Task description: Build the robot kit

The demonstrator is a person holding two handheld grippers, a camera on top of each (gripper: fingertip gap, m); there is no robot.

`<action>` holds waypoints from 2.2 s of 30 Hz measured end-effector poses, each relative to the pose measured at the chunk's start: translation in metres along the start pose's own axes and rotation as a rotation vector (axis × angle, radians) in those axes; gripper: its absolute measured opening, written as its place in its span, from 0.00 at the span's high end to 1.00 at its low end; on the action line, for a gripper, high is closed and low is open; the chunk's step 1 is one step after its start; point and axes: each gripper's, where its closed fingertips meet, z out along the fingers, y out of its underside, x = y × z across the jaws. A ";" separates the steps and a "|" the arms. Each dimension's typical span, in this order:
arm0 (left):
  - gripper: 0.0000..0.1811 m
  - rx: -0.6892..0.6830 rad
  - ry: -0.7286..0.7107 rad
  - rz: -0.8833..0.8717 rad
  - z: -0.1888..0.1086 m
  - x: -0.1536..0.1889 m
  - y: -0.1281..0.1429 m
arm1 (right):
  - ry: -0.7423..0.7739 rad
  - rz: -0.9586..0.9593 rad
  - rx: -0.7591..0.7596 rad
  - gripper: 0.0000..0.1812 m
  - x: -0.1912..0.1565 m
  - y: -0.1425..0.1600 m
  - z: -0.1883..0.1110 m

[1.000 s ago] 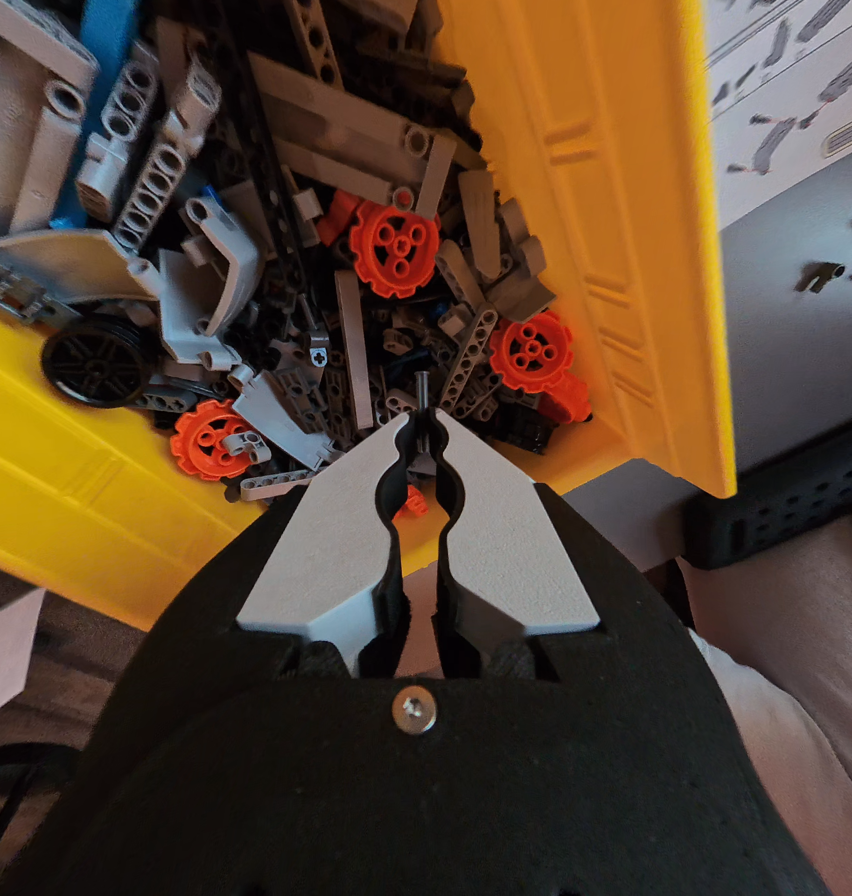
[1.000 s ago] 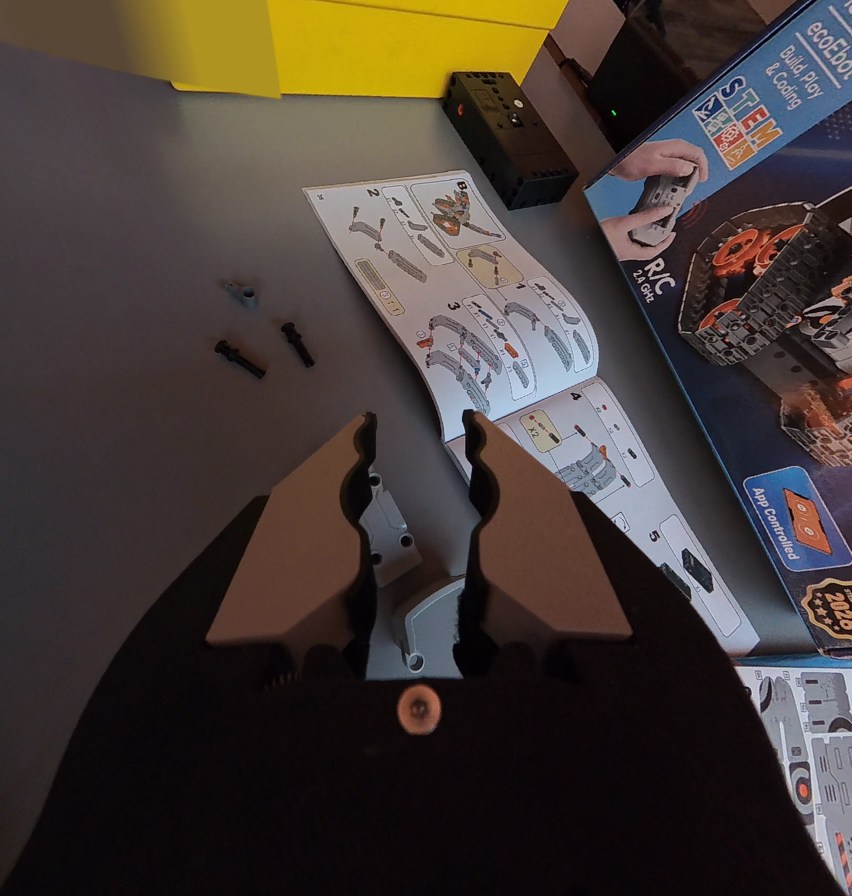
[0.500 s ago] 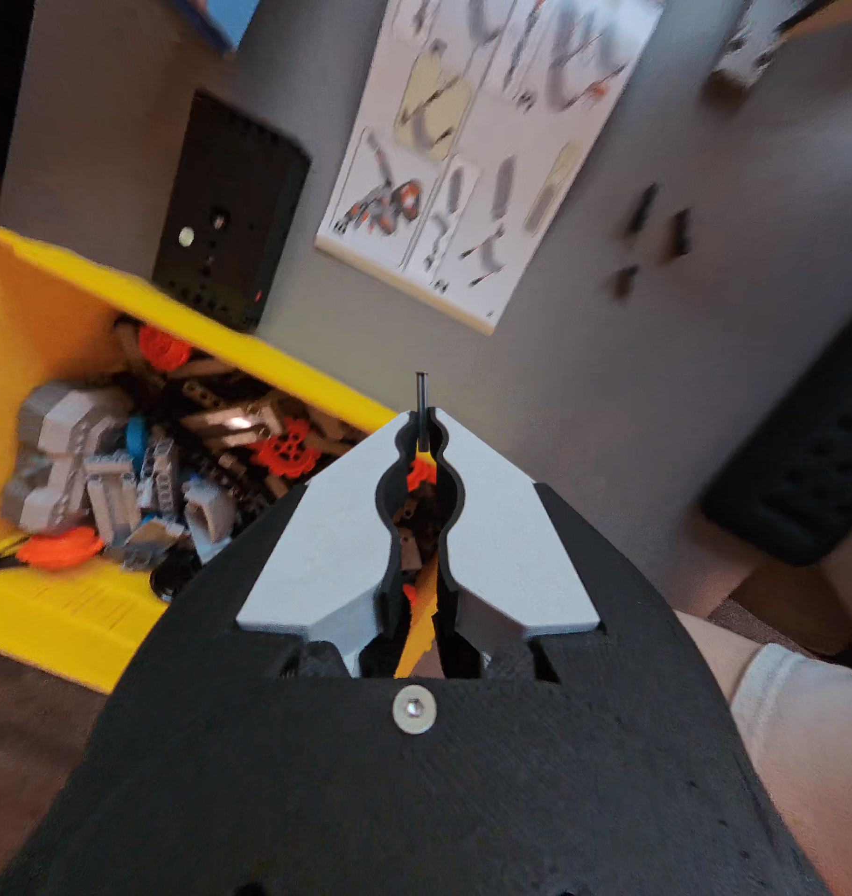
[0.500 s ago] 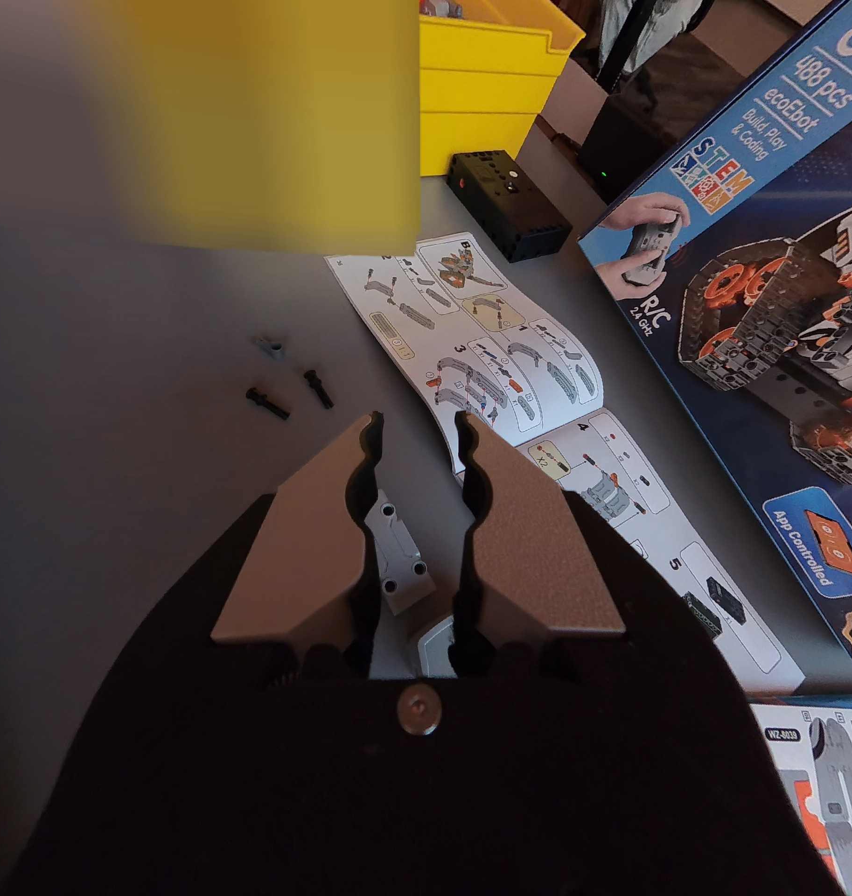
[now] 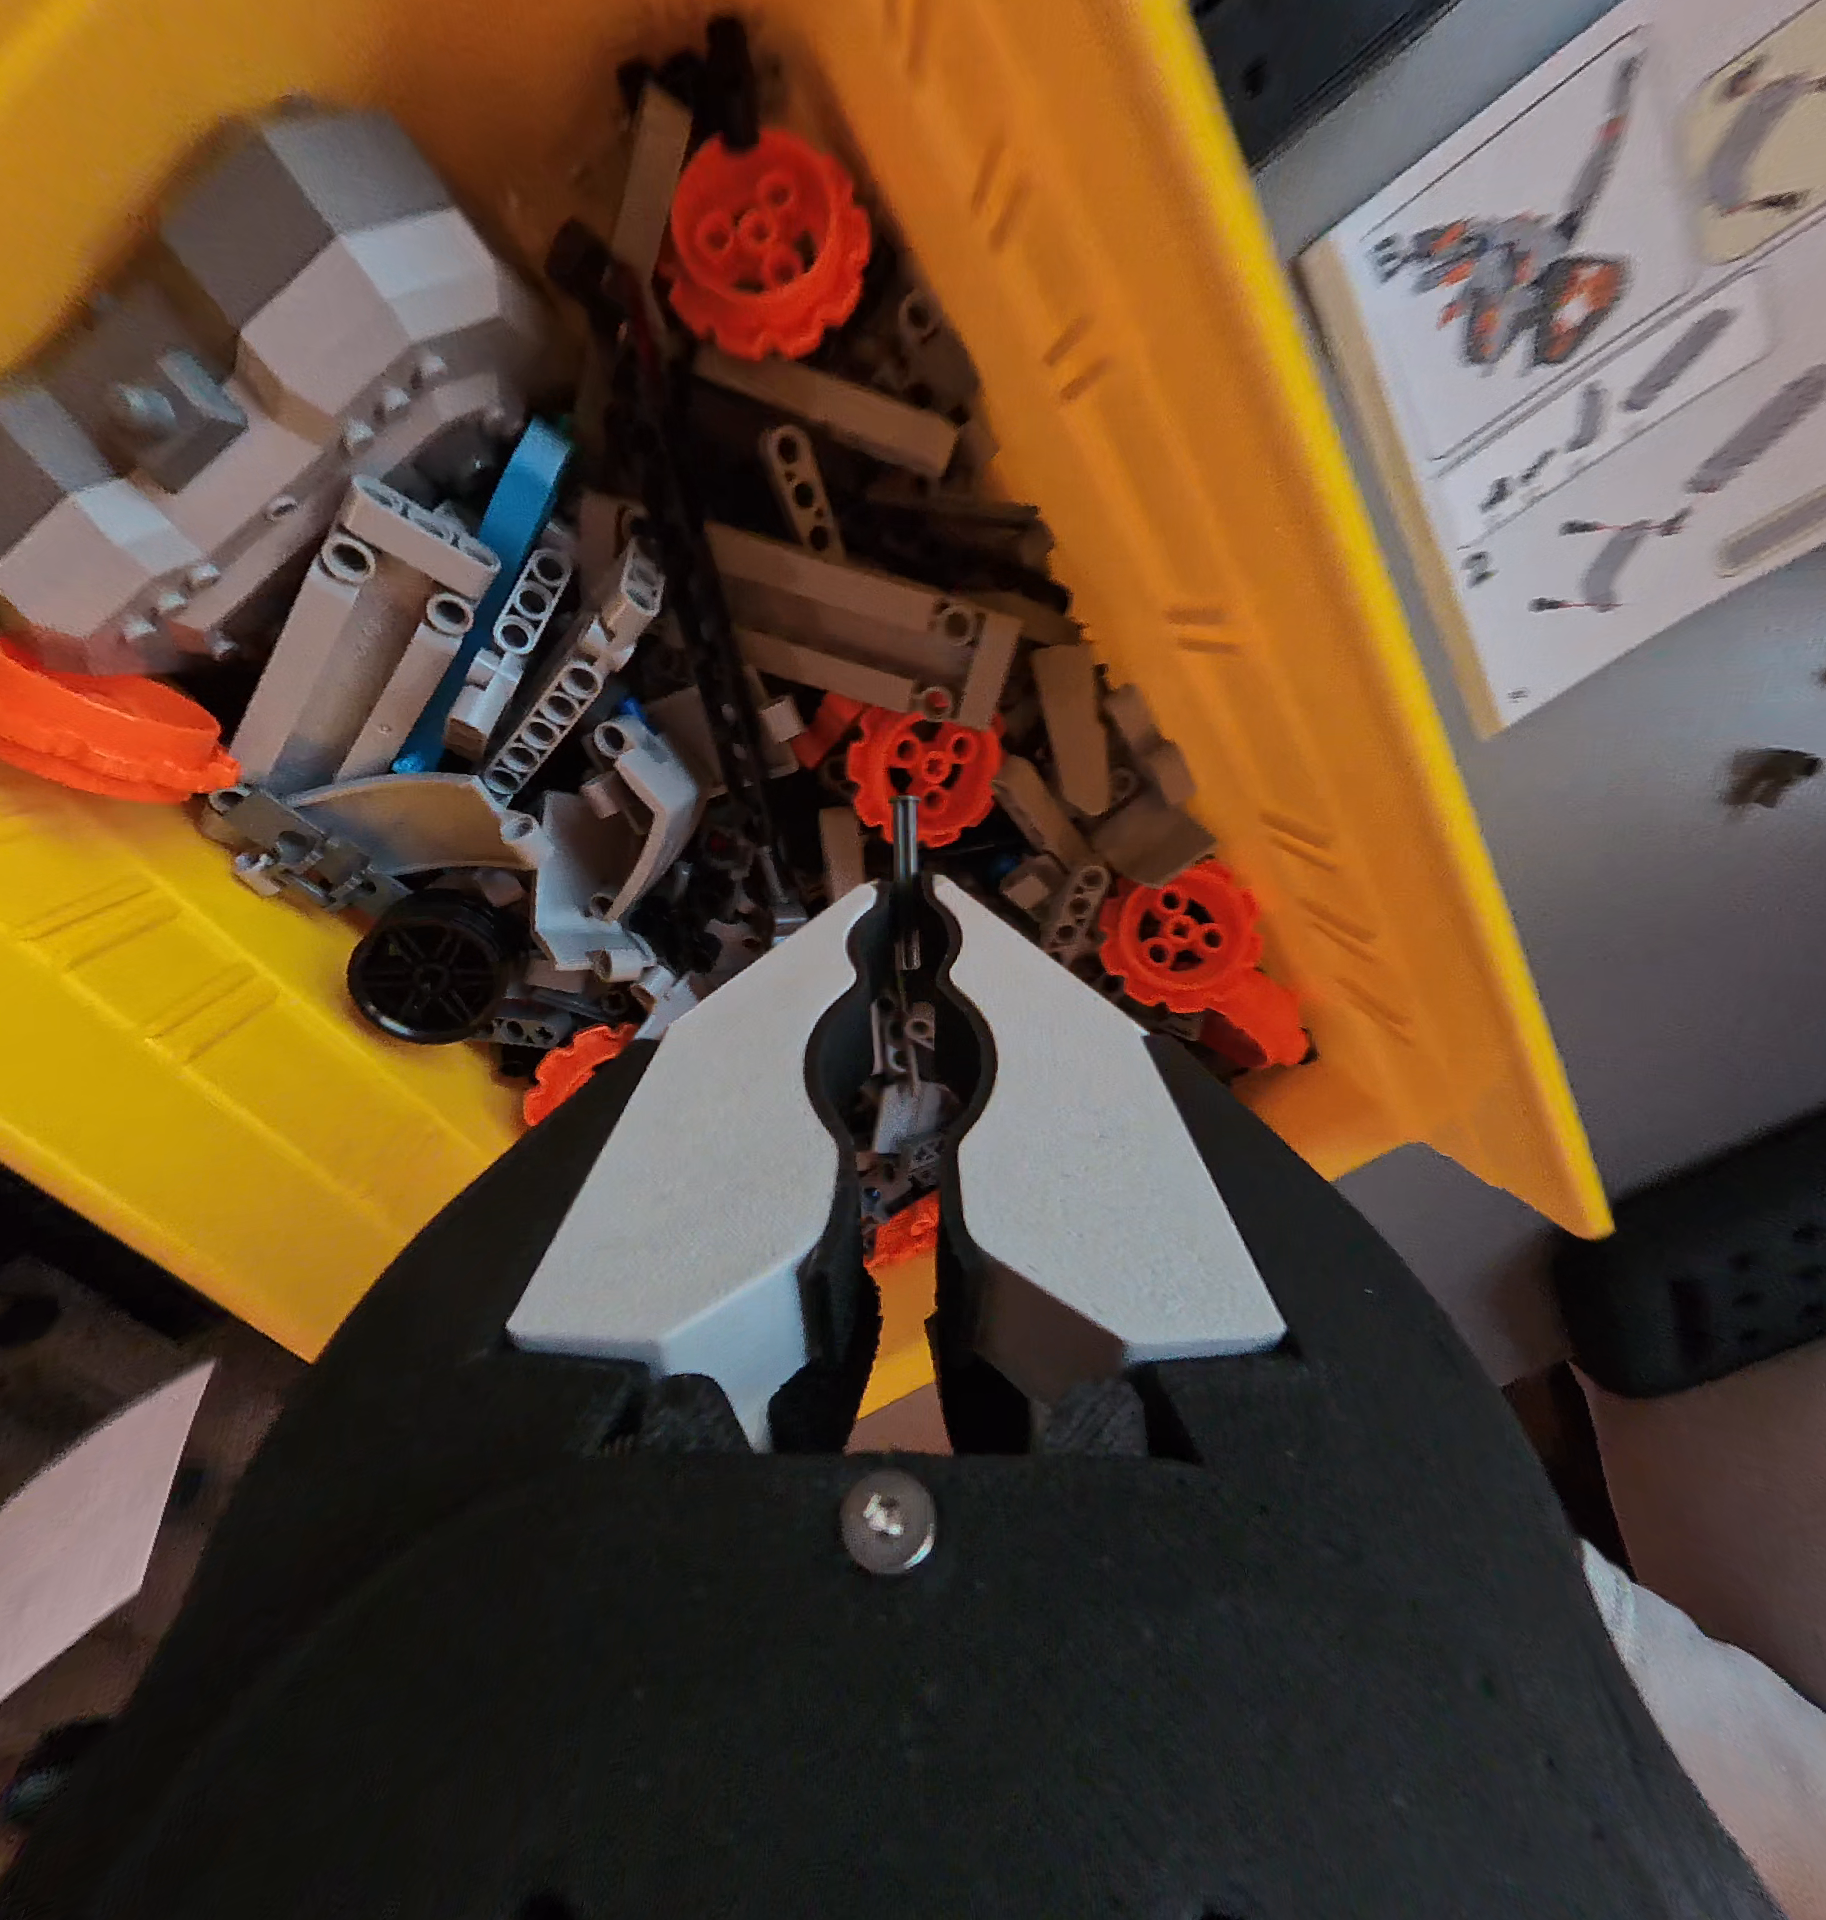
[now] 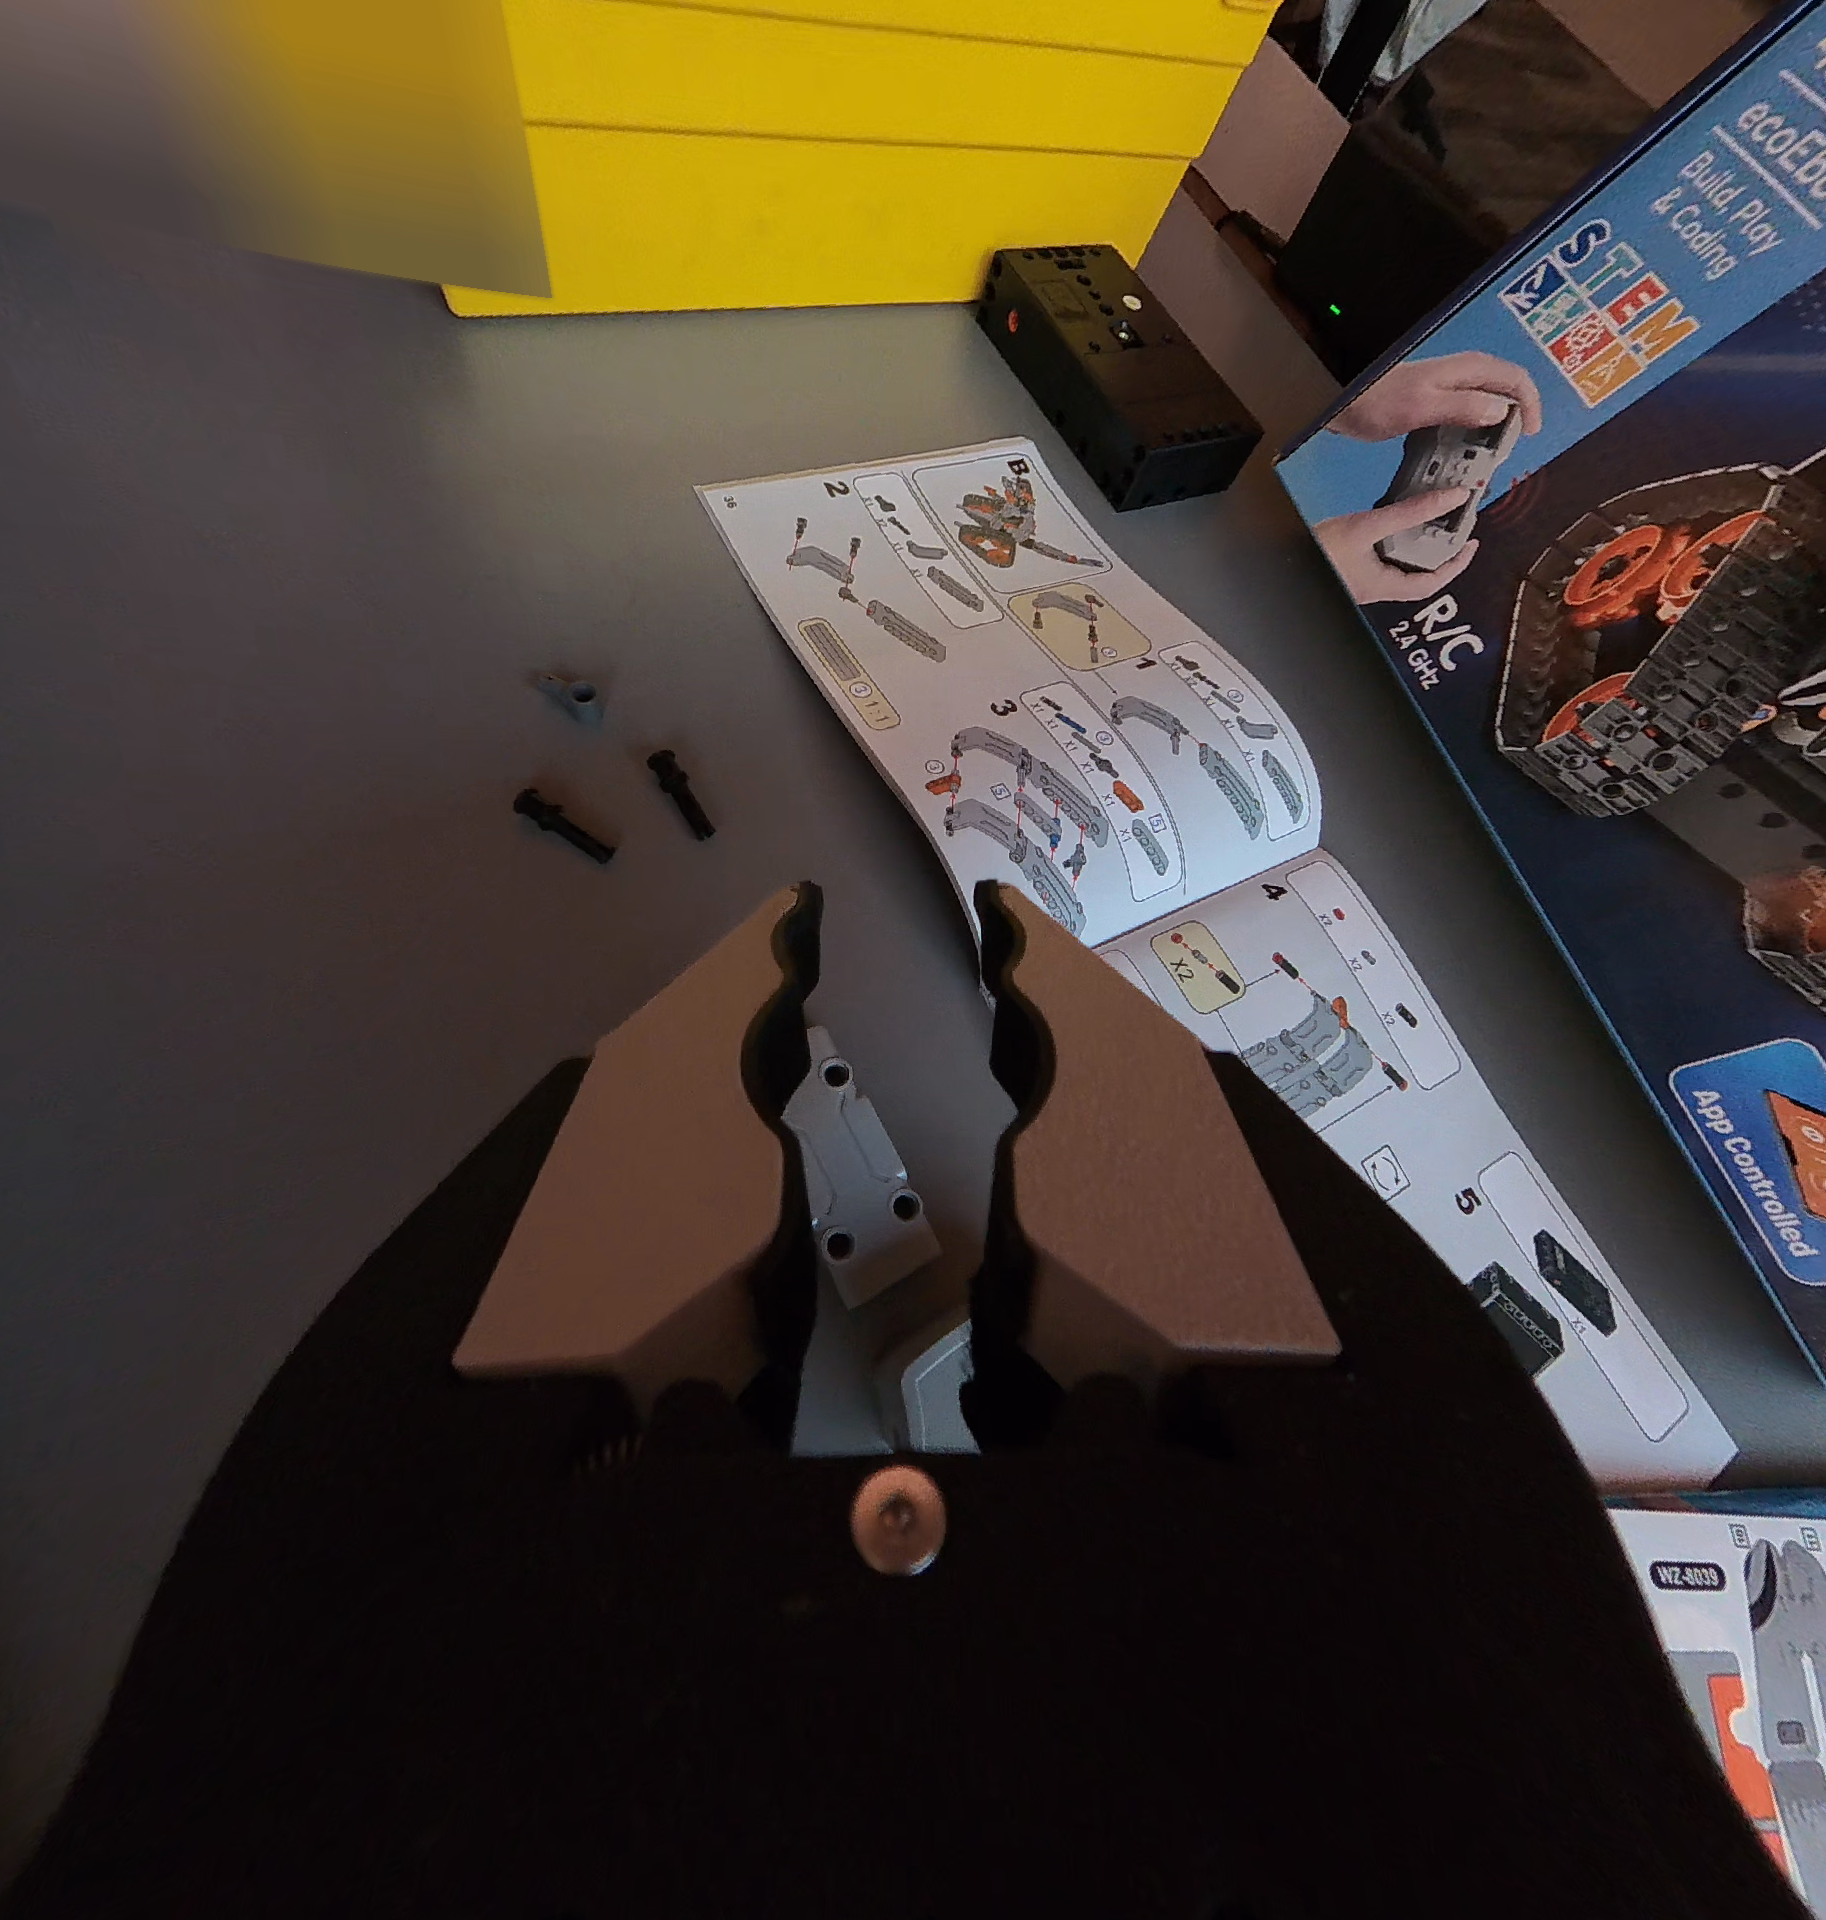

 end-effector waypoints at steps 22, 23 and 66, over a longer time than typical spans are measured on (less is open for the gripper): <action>0.99 -0.085 0.067 0.062 0.021 -0.015 0.025 | 0.001 -0.039 -0.031 0.84 -0.004 0.004 0.001; 0.99 -0.092 0.051 0.048 0.022 -0.018 0.025 | 0.002 -0.040 -0.031 0.84 -0.004 0.004 0.001; 0.92 1.129 -0.109 0.044 -0.209 0.007 -0.060 | -0.005 0.060 0.107 0.83 -0.001 -0.020 -0.003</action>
